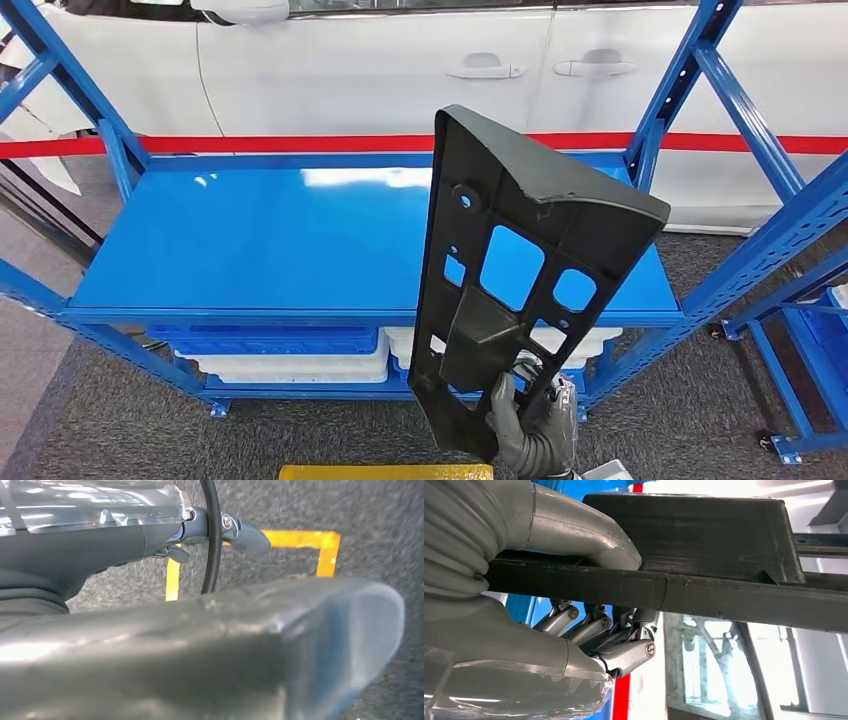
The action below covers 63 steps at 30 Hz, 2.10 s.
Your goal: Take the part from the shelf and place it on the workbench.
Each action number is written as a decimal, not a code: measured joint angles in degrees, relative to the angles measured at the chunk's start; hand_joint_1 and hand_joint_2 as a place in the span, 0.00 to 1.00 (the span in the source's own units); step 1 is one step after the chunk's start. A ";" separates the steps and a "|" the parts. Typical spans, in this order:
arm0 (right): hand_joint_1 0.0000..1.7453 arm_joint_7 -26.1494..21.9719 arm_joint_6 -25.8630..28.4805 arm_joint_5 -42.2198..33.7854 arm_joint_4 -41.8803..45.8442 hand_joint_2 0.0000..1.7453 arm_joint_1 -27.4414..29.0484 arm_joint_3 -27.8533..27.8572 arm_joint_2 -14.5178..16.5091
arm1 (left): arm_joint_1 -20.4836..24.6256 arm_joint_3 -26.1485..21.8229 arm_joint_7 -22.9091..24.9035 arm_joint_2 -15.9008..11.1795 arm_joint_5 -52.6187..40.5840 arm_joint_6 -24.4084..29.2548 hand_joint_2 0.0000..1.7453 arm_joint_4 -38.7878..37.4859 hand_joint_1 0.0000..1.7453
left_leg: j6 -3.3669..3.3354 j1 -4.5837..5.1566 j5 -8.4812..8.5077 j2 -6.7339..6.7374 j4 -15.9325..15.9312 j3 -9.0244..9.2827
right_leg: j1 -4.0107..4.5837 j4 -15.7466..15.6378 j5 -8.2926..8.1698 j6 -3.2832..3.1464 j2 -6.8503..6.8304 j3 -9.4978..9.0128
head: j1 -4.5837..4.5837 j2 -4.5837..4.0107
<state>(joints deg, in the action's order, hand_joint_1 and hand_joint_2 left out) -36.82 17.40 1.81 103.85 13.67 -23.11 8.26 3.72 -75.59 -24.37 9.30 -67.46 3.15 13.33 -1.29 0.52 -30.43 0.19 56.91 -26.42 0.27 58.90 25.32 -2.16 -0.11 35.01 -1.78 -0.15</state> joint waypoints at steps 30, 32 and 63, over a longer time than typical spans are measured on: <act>1.00 -2.15 -0.60 -0.91 0.28 1.00 0.50 0.27 -0.02 | 0.38 -0.01 -0.21 -1.02 -0.92 -1.28 0.00 0.05 0.00 | -0.13 -0.21 -0.22 0.06 0.82 0.23 | -0.05 0.37 -0.08 0.02 0.03 0.50 | -0.05 0.00; 1.00 -2.16 -0.33 -0.90 0.29 1.00 0.49 0.24 -0.03 | 0.44 -0.01 -0.28 -1.14 -0.93 -1.35 0.00 0.07 0.00 | -0.32 0.11 0.15 0.07 -0.89 0.62 | -0.32 0.00 -1.03 0.72 -0.08 0.57 | -0.06 0.00; 1.00 -2.23 -1.11 -3.40 1.31 1.00 1.94 0.23 -1.51 | 0.27 -0.01 -1.28 -1.17 -0.95 -2.23 0.00 0.16 0.00 | -1.35 0.06 0.28 -4.25 0.03 -0.75 | -1.20 0.59 -0.69 0.91 5.14 1.22 | -0.11 0.00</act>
<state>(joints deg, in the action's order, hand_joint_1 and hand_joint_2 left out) -39.05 16.29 -1.59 105.16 15.62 -22.88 6.75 3.99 -75.60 -25.64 8.13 -68.40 0.92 13.50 -2.65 0.58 -30.16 -4.06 56.94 -27.17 -0.93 59.49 24.63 -1.25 5.03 36.23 -1.89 -0.15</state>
